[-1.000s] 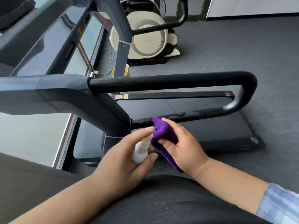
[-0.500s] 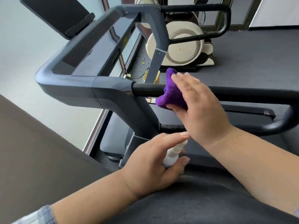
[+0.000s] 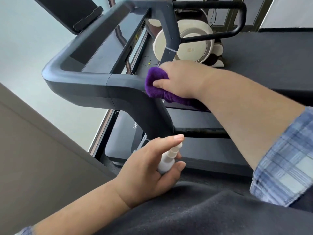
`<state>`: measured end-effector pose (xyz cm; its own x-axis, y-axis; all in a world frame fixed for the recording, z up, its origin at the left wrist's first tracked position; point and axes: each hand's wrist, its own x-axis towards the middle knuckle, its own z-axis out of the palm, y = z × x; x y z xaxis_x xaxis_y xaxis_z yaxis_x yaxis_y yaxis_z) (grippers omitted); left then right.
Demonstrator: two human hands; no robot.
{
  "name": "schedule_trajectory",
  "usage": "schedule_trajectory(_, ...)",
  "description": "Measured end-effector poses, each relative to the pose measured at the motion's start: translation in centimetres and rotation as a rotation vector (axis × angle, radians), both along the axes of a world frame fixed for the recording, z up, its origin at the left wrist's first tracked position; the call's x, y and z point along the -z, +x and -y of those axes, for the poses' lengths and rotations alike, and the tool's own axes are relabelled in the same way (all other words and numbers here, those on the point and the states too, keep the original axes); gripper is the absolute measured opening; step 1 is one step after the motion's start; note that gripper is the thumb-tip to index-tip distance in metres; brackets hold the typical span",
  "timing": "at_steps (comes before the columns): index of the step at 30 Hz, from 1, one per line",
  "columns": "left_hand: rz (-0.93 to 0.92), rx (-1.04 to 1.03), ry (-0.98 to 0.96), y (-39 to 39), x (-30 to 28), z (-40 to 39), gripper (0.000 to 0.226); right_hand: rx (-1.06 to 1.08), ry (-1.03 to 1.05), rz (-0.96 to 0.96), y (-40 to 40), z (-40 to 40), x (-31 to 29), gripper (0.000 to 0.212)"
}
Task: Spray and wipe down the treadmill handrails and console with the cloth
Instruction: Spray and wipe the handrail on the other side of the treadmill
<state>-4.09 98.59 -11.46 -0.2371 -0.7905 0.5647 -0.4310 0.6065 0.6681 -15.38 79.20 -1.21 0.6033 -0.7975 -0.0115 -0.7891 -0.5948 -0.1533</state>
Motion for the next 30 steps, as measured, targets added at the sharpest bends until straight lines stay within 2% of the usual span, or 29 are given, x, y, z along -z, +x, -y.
schedule_trajectory(3,-0.016,-0.016,0.002,1.0,0.3,0.0,0.049,0.067,0.032,0.036,-1.7,0.5,0.1,0.043)
schedule_trajectory(9,-0.051,-0.050,0.089,1.4,1.0,0.1,0.056,0.012,-0.183,0.163,1.4,-1.0,2.5,0.047)
schedule_trajectory(15,-0.018,-0.017,0.121,0.4,1.1,1.4,0.058,-0.088,-0.432,0.620,-3.1,-4.6,7.3,0.054)
schedule_trajectory(17,-0.036,-0.029,0.106,0.2,1.6,1.6,0.062,-0.073,-0.346,0.717,-5.5,-7.5,9.5,0.055)
schedule_trajectory(19,-0.004,-0.061,0.126,-0.2,2.3,2.0,0.065,0.010,-0.147,0.766,-7.9,-9.9,11.7,0.055)
schedule_trajectory(23,0.083,-0.057,0.244,-2.4,3.0,3.0,0.065,0.359,0.243,0.768,-13.0,-12.1,15.2,0.052)
schedule_trajectory(26,0.118,-0.051,0.315,-4.5,3.1,3.9,0.059,0.512,0.262,0.794,-16.4,-12.1,16.2,0.050)
schedule_trajectory(30,0.186,-0.060,0.396,-7.7,3.8,5.3,0.064,0.538,0.174,0.778,-20.2,-10.5,15.8,0.049)
